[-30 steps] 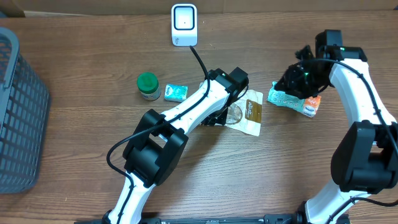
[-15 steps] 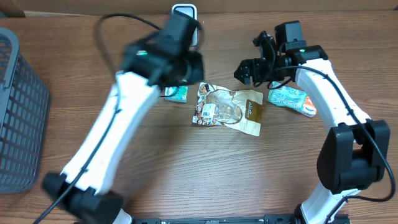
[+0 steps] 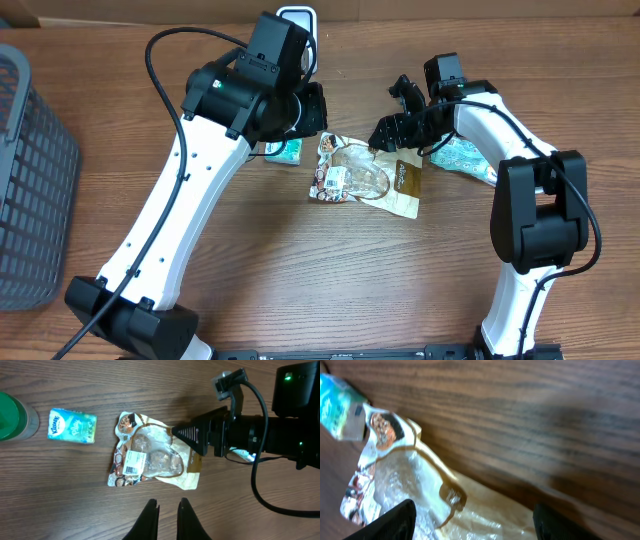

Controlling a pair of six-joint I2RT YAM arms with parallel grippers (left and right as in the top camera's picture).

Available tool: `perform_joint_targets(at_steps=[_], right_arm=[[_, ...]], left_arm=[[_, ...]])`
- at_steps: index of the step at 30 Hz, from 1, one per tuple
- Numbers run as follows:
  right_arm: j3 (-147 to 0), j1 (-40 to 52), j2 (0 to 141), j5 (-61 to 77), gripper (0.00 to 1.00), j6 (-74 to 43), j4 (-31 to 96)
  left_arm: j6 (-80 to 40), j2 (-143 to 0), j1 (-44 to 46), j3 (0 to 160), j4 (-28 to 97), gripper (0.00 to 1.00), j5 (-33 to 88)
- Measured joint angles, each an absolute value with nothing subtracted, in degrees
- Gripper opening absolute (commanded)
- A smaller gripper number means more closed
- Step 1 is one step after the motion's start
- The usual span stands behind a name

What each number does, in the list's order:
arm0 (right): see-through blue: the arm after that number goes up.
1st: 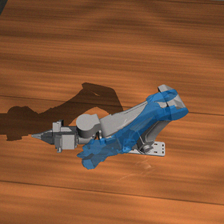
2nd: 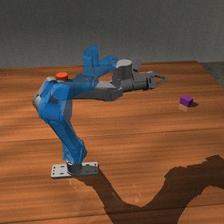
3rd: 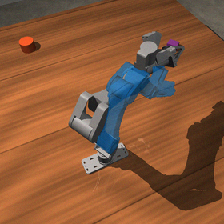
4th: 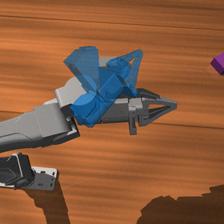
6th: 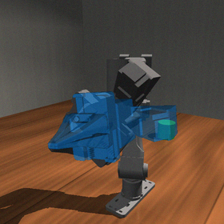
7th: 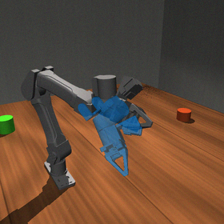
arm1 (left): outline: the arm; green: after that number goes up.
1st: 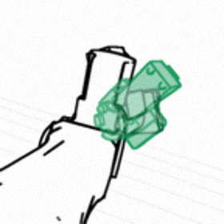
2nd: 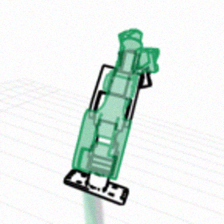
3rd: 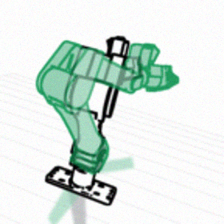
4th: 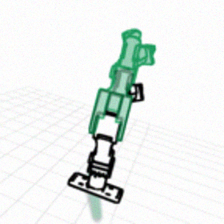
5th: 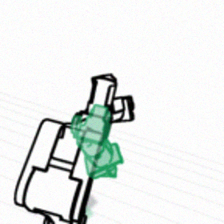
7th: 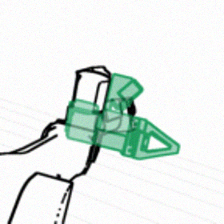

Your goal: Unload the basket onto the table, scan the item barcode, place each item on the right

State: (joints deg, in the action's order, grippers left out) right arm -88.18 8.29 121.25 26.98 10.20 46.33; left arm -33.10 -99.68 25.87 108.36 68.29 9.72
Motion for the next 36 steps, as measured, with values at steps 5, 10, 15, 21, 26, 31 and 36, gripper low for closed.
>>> perform_joint_targets(at_steps=[5,10,15,21,26,31,36], right_arm=[[-88.18,8.29,121.25,27.07,0.72,13.17,50.76],[-88.18,8.27,121.27,25.93,0.71,14.33,56.64],[-88.18,8.27,121.27,25.56,0.61,12.95,63.37],[-88.18,9.1,121.3,27.53,0.6,11.14,71.44],[-88.18,11.05,121.3,28.14,0.58,10.48,72.86],[-88.18,10.39,121.32,28.36,0.58,8.67,71.33],[-88.18,8.56,121.32,28.29,0.58,7.73,71.16]], left_arm=[[-33.12,-99.68,25.87,108.36,68.27,0.11,9.89],[-33.12,-99.68,25.87,108.36,68.86,0.13,9.89],[-33.12,-99.68,25.87,108.36,69.21,0.13,9.89],[-33.12,-99.68,25.89,108.33,70.76,0.07,9.91],[-35.0,-99.66,25.98,105.78,72.73,0.05,9.93],[-37.89,-99.68,27.46,95.9,66.87,0.05,10.85],[-40.75,-100.09,29.85,82.06,49.6,0.04,14.9]])
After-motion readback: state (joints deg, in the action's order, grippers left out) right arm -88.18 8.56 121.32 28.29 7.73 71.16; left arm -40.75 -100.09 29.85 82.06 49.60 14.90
